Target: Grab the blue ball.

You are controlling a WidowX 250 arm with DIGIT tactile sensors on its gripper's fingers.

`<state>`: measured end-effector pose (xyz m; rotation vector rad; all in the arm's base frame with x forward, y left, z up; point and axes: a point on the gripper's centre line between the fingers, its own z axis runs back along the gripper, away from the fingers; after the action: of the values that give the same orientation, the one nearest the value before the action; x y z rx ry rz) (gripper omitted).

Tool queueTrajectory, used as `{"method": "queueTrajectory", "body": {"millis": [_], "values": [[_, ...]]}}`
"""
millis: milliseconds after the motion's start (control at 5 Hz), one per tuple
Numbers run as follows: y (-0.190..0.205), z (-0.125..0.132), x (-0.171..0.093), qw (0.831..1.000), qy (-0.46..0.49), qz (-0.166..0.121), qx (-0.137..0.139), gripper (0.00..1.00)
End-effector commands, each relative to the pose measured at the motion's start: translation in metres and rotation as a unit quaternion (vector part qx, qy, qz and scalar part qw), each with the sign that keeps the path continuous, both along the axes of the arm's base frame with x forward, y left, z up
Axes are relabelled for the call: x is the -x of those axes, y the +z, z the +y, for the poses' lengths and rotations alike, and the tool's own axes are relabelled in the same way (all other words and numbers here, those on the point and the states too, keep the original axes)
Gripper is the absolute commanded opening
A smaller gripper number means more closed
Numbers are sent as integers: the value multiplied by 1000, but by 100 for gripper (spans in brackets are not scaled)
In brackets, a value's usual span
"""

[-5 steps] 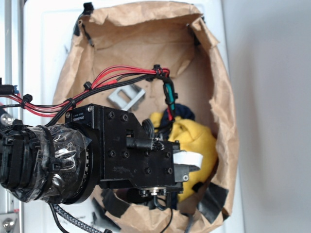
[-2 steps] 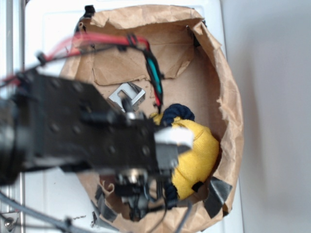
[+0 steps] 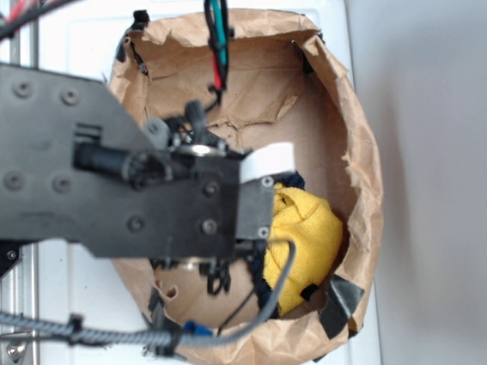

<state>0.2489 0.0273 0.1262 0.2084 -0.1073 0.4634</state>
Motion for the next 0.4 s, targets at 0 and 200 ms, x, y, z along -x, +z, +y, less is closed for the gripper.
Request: {"method": "queueTrajectory", "body": {"millis": [0, 200], "values": [[31, 0, -10, 998, 40, -37, -30, 0], [32, -11, -11, 998, 27, -53, -8, 0]]}}
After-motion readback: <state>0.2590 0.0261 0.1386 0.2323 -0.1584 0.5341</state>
